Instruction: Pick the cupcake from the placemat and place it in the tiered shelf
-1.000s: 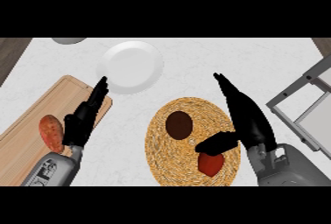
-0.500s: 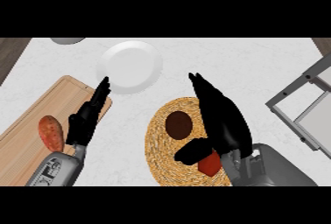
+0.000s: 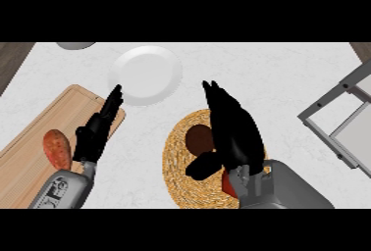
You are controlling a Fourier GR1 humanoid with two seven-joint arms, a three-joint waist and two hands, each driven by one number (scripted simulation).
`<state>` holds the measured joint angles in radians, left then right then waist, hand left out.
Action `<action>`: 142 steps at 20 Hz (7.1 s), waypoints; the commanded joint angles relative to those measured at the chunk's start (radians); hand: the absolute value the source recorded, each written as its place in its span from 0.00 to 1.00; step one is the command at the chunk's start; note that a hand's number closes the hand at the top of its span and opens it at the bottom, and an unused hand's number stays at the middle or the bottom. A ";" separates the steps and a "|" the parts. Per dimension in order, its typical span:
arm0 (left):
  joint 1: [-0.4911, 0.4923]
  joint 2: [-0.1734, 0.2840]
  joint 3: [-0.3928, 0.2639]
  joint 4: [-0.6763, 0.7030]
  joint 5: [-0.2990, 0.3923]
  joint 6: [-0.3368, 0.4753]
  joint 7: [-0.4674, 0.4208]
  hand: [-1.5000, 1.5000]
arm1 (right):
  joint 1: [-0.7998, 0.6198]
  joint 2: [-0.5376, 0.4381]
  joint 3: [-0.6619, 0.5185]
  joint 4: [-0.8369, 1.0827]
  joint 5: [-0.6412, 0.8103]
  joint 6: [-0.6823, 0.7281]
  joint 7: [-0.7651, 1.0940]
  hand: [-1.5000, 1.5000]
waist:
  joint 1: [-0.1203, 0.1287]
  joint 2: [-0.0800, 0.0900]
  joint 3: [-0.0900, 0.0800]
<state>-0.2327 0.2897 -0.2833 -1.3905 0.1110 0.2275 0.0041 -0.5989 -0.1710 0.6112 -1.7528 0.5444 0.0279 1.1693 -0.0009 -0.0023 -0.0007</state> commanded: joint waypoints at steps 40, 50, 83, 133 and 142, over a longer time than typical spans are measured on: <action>0.085 -0.082 0.107 -0.049 -0.112 -0.106 0.002 0.50 | 0.085 0.170 -0.045 0.309 0.189 0.012 -0.012 0.00 | 0.007 0.002 0.001; 0.045 -0.106 0.156 -0.035 -0.146 -0.151 0.019 0.50 | 0.117 0.171 -0.085 0.363 0.186 0.007 -0.118 0.00 | 0.003 0.002 0.001; 0.144 -0.115 0.260 -0.068 -0.174 -0.137 0.010 0.50 | 0.736 -0.470 0.109 -0.426 -0.066 -0.028 -0.919 1.00 | -0.131 -0.025 0.008; 0.046 -0.184 0.208 -0.029 -0.209 -0.194 0.011 0.50 | 0.697 -0.902 -1.463 0.018 -0.884 0.287 -1.264 1.00 | 0.009 0.005 0.001; 0.044 -0.149 0.236 -0.040 -0.193 -0.246 0.016 0.50 | 0.523 -0.828 -1.246 0.020 -0.702 0.122 -1.359 1.00 | 0.012 0.005 0.000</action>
<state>-0.1781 0.1087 -0.0827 -1.4503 -0.1093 0.0262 0.0297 -0.0001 -1.0347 -0.7328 -1.7382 -0.2024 0.2034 -0.1879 0.0119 0.0029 0.0000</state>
